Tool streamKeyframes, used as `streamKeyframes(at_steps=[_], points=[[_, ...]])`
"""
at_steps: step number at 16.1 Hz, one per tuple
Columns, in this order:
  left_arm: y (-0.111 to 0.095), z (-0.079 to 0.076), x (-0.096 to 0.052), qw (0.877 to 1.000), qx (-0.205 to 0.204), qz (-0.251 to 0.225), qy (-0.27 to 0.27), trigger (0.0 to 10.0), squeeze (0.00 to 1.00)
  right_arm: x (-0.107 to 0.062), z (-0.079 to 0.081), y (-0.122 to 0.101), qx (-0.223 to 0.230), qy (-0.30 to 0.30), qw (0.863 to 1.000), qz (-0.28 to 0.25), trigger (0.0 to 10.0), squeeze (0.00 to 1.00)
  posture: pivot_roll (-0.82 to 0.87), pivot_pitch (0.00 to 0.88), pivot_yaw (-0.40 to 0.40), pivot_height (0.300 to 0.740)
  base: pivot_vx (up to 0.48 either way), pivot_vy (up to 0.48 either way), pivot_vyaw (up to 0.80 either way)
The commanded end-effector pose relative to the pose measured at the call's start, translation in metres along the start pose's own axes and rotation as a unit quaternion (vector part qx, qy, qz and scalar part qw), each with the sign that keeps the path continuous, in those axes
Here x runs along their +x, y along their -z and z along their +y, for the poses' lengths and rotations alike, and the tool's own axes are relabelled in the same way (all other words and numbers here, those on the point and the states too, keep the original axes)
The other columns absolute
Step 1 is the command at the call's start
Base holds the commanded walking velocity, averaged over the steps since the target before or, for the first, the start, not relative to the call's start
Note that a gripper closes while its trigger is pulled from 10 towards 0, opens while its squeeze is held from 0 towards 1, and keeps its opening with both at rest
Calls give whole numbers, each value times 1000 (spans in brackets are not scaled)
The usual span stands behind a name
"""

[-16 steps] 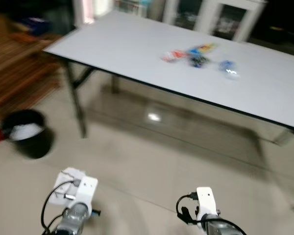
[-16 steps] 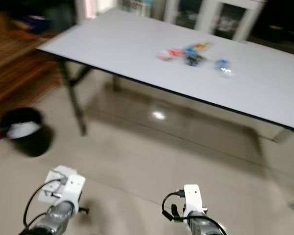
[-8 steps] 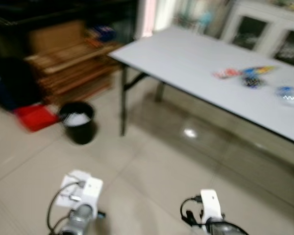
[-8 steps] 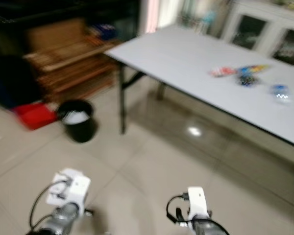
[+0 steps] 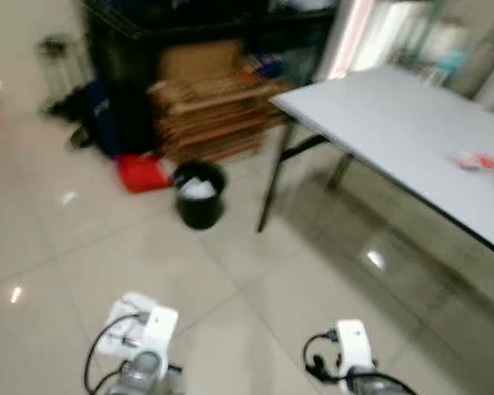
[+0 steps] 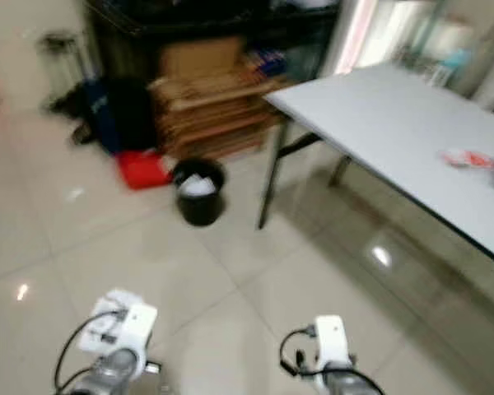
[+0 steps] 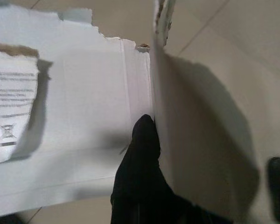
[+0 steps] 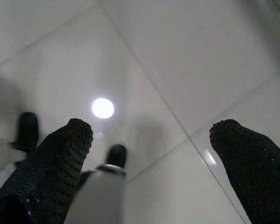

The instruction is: Picking trash to rubbish bin

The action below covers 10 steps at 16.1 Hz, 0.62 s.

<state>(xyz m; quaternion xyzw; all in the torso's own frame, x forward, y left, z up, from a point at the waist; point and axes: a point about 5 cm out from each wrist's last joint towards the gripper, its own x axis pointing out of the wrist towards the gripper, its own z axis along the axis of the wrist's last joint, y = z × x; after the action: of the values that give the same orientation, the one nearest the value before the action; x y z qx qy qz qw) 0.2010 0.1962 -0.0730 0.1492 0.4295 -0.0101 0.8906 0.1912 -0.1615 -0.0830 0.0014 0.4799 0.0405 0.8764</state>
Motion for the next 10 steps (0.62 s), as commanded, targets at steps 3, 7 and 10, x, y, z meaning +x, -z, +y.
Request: streamKeyframes(at_steps=[3, 7, 10], points=[[-1, -5, 0, 1000, 0, 4, 0, 10000, 0, -1, -9, 3, 1, 14, 1000, 2, 10000, 0, -58, 38, -119, 740, 0, 0, 800], [3, -5, 0, 1000, 3, 14, -5, 10000, 0, -2, -11, -1, 32, 20, 999, -14, 10000, 0, -59, 50, -119, 740, 189, 0, 0], [4, -4, 0, 1000, 4, 19, -8, 10000, 0, -2, -12, -2, 33, 22, 999, -16, 10000, 0, -60, 54, -119, 740, 434, 0, 0]])
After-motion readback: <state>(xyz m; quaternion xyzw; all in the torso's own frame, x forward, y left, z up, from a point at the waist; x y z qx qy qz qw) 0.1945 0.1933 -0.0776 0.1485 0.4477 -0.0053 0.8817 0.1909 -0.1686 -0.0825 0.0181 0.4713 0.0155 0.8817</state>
